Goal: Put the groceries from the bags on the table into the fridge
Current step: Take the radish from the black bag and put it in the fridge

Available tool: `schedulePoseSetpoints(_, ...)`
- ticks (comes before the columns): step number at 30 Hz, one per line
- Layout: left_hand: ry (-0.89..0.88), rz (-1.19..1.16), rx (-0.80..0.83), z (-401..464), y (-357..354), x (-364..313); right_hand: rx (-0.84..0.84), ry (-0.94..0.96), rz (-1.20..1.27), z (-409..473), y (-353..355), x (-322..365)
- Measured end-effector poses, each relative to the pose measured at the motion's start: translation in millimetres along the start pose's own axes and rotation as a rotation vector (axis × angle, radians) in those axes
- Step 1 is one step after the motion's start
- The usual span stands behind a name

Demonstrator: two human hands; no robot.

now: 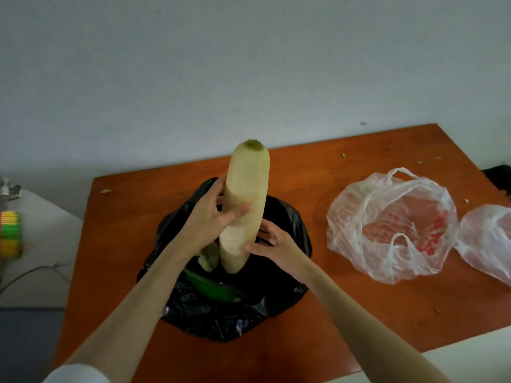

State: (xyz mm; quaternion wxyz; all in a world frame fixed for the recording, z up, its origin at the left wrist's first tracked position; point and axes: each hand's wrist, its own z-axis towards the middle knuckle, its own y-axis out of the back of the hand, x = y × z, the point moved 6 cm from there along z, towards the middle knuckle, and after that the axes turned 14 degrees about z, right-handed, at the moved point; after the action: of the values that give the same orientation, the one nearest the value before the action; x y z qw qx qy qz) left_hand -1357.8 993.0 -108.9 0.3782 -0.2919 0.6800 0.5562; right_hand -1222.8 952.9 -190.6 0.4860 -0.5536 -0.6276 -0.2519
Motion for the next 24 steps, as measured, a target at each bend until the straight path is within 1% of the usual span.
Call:
schedulePoseSetpoints(4,0.067,-0.314,-0.084,-3,14,-16,-0.033,0.042,0.027,-7,-3,16)
schedulePoseSetpoints(6,0.095,-0.433,-0.093,-3,18,-20,-0.082,0.076,-0.037,-14,0,28)
schedulePoseSetpoints(8,0.127,-0.524,-0.067,-1,17,-21,-0.147,0.113,-0.129,-24,5,41)
schedulePoseSetpoints(12,0.16,-0.593,0.043,0,2,-30,-0.3,0.207,-0.183,-58,14,51)
schedulePoseSetpoints(16,0.161,-0.612,0.159,-10,-33,-52,-0.433,0.242,-0.183,-107,31,43)
schedulePoseSetpoints(20,0.148,-0.614,0.336,-34,-91,-81,-0.593,0.242,-0.11,-177,58,26)
schedulePoseSetpoints(24,0.084,-0.648,0.522,-74,-162,-129,-0.81,0.253,-0.078,-261,88,3)
